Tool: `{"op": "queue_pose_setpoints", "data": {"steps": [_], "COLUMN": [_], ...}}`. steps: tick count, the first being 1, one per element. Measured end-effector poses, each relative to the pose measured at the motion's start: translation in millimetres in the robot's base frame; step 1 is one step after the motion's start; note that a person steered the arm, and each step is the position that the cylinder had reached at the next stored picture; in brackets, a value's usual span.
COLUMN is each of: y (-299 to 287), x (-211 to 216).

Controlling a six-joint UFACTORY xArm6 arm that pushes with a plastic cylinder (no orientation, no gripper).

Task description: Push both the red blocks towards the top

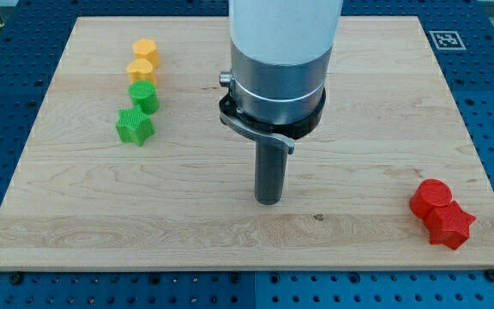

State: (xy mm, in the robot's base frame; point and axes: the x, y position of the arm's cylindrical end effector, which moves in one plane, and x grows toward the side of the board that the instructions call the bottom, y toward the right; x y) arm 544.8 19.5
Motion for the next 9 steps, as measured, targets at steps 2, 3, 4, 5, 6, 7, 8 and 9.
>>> {"op": "queue_pose_setpoints", "data": {"steps": [2,3,4,5,6,7,8,9], "y": [0.0,10.4,47.6,111.4,180.1,181.8,185.0,197.3], "x": [-0.2,0.9,17.7,38.8,72.7,73.8,73.4,72.8]}}
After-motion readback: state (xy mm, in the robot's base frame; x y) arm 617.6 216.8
